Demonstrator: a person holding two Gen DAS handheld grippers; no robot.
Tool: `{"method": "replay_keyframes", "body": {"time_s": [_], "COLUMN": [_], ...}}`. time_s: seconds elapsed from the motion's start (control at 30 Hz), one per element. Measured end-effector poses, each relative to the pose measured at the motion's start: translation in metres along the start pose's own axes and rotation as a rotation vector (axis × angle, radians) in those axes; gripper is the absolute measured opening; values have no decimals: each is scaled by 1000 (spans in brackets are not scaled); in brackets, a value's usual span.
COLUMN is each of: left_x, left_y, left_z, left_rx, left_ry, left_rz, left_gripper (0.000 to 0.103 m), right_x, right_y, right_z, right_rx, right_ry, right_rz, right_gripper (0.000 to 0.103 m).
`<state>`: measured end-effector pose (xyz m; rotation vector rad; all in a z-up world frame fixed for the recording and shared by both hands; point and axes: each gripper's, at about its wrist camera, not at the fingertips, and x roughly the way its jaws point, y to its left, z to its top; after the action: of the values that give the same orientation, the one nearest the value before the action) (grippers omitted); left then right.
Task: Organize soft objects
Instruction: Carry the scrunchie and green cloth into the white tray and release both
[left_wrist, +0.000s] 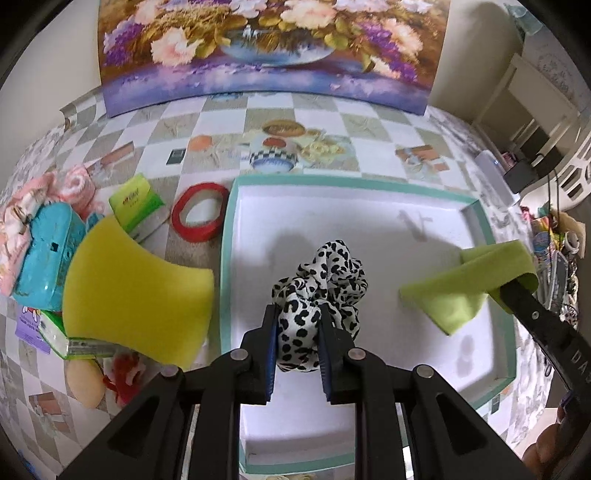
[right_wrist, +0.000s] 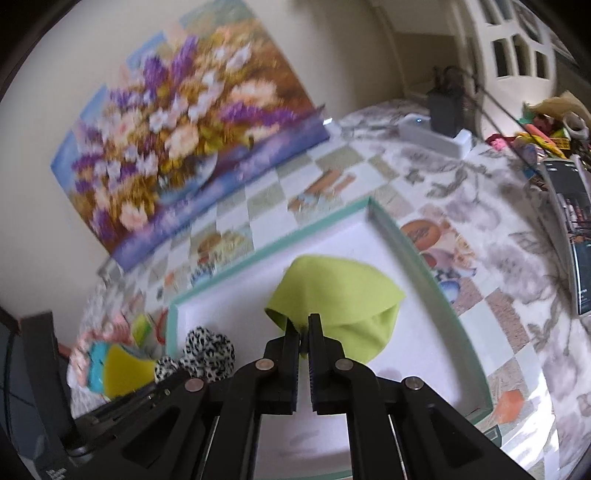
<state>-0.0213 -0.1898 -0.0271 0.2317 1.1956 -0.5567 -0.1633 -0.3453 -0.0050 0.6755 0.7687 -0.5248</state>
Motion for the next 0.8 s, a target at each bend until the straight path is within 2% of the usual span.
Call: {"method": "replay_keyframes", "body": {"time_s": [0.37, 0.43, 0.47, 0.5, 0.57, 0.67, 0.8], "left_x": [18, 18, 18, 17, 15, 11, 4], "left_y": [-8, -8, -8, -7, -4, -1, -6], "left_z": [-5, -4, -3, -3, -1, 1, 2], "left_rx": [56, 56, 54, 49, 33, 14, 38], "left_ry": [24, 23, 25, 24, 21, 24, 9], "left_rz": [25, 31, 41, 52, 52, 32, 44], "left_gripper": [22, 28, 35, 49, 66, 67, 78], "right_x": [31, 36, 38, 39, 40, 42, 45], "right_y": [14, 13, 14, 15, 15, 17, 20], "right_z": [-15, -17, -18, -18, -19, -21, -23], "right_rx": [-77, -80, -85, -91, -97, -106, -126], "right_ry": [127, 147, 155, 160, 170, 182, 199], "right_rz": [-48, -51, -56, -61, -62, -70, -91], "right_gripper": [7, 7, 7, 7, 8, 8, 8]}}
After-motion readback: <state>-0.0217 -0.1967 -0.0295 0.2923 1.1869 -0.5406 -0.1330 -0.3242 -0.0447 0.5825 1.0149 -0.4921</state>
